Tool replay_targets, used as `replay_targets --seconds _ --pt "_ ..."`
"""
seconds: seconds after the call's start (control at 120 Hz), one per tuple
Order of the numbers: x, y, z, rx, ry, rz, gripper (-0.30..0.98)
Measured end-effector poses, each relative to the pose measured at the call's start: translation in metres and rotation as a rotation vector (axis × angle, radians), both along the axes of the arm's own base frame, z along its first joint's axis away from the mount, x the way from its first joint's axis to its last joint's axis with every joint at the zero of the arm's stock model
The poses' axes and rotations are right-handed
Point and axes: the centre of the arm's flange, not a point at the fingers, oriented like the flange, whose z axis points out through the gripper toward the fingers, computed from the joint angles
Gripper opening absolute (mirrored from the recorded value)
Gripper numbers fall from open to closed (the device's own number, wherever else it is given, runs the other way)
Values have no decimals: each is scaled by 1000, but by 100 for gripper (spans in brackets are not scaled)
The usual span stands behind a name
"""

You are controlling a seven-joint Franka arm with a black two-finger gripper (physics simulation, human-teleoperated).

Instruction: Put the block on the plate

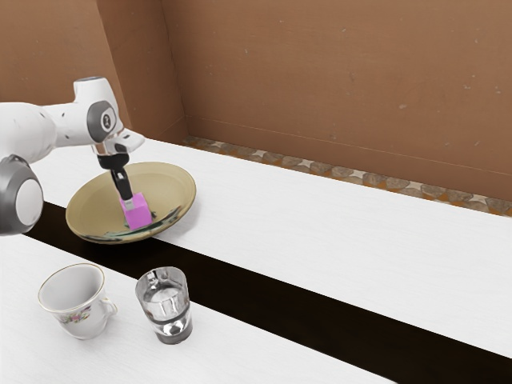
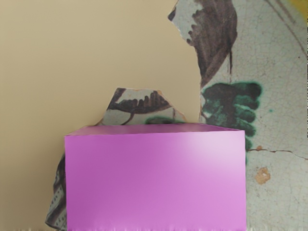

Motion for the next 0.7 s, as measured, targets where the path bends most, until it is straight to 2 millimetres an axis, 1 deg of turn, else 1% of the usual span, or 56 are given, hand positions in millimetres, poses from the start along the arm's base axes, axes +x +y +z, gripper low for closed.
replay_targets --seconds 0.042,0.092,0.142,0.175,0.242,0.308,0.342,0.383,0.442,0.483,0.567,0.658,0.7 --pt "1 -2 7 3 -10 -5 62" --pt "3 -7 25 9 -34 -14 64" --pt "5 -14 52 18 -68 -25 65" --pt "6 -23 75 24 -95 -36 65" --pt "2 -39 117 29 -133 -57 66" --pt "-6 -61 151 27 -156 -84 67" --pt "-10 -77 165 24 -161 -102 67" --pt "-17 -106 185 19 -168 -137 67" --pt "-28 -151 210 11 -176 -192 68" --pt "-40 -182 229 5 -177 -231 68" --pt "-70 -243 280 18 -185 -321 68" --pt "-99 -312 312 25 -166 -424 68" --pt "-112 -339 323 28 -159 -463 68"
